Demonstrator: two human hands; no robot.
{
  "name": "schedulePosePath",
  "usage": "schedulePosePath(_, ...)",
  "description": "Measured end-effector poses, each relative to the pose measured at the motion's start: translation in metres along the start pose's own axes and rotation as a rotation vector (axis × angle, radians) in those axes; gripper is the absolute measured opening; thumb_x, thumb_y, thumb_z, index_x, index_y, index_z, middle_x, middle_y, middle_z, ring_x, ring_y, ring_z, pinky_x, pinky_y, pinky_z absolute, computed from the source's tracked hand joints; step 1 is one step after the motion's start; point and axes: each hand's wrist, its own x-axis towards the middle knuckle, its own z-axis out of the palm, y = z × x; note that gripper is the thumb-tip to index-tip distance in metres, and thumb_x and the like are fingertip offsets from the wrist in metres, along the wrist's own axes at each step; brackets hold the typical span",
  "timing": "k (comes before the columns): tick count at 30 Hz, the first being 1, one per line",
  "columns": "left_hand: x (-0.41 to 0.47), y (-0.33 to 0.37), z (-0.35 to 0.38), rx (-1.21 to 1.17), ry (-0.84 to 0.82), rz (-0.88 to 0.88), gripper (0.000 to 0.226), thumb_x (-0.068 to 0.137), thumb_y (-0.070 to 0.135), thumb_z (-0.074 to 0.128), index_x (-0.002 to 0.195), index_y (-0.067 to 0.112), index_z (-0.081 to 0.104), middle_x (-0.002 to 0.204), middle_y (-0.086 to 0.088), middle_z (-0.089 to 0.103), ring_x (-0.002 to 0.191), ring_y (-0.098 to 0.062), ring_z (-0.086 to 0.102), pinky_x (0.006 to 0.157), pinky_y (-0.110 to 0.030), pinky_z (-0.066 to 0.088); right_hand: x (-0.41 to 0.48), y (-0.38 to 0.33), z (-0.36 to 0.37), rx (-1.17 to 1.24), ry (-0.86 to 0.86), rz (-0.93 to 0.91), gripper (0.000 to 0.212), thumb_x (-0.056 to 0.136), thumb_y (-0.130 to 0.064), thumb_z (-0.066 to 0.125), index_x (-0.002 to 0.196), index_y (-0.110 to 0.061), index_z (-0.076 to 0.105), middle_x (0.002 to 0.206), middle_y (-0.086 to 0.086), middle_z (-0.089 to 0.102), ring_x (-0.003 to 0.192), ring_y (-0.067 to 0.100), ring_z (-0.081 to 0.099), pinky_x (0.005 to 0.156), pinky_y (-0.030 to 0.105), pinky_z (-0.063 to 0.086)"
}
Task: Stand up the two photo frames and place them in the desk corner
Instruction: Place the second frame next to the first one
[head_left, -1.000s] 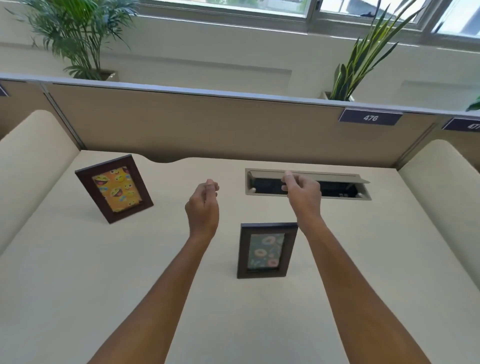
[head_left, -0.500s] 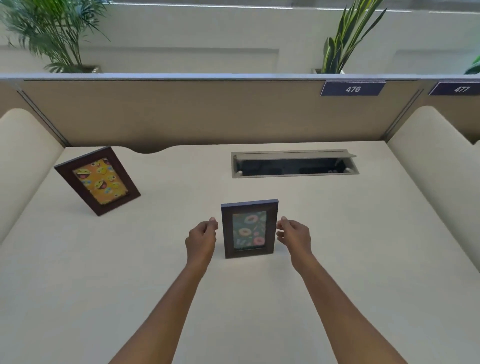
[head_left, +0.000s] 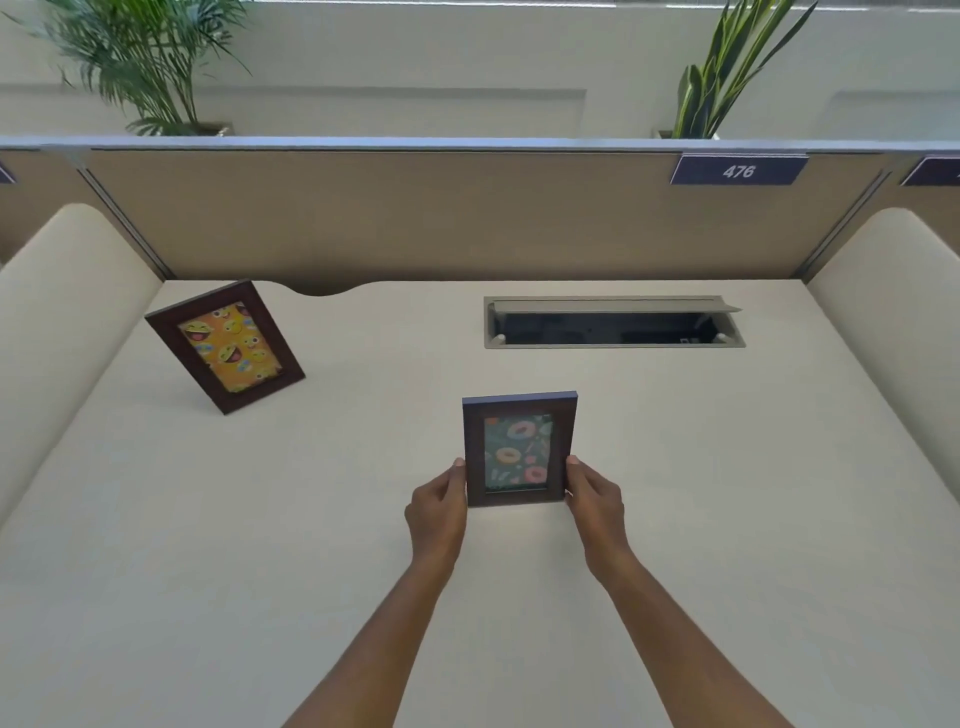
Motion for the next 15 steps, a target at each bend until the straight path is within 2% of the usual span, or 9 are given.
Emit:
schedulePosePath(5,0.004,-0.003,0.004,-0.068,-0.012,-0.043,0.036,0.093,0.058,0.058,0.065,0.047,0.078,0.077,0.017,0.078,0.091,-0.017,0.075,0.090,-0.042,0.061,0.001,-0.002,0.003,0.053,0.025,0.049,0.033,0.101,-0.042,0.056,0.102,-0.023,0.083,0.106,-0.006,0.081,0.111,0.018,0.072,0.107,0.046,0.053)
schedulePosePath(9,0.006,-0.003,0.005,-0.091,0.000,-0.046,0.036,0.093,0.057,0.059,0.066,0.043,0.079,0.076,0.016,0.078,0.092,-0.018,0.075,0.090,-0.044,0.061,0.004,-0.004,0.008,0.069,0.041,0.044,0.031,0.100,-0.043,0.058,0.099,-0.025,0.083,0.102,-0.009,0.081,0.109,0.015,0.072,0.106,0.045,0.054)
schedulePosePath(12,0.010,0.006,0.002,-0.083,0.035,-0.029,0.039,0.094,0.057,0.058,0.061,0.047,0.076,0.073,0.021,0.077,0.089,-0.016,0.074,0.081,-0.035,0.060,0.010,-0.012,0.017,0.090,0.033,0.023,0.029,0.101,-0.041,0.058,0.100,-0.026,0.083,0.103,-0.010,0.081,0.109,0.013,0.072,0.106,0.044,0.054)
schedulePosePath(15,0.017,0.019,-0.005,-0.066,0.079,-0.002,0.044,0.096,0.056,0.057,0.058,0.043,0.075,0.069,0.026,0.074,0.082,-0.009,0.072,0.065,-0.021,0.049,0.016,-0.021,0.030,0.102,0.010,0.000,0.028,0.102,-0.039,0.058,0.093,-0.033,0.083,0.103,-0.013,0.081,0.110,0.012,0.072,0.106,0.042,0.054)
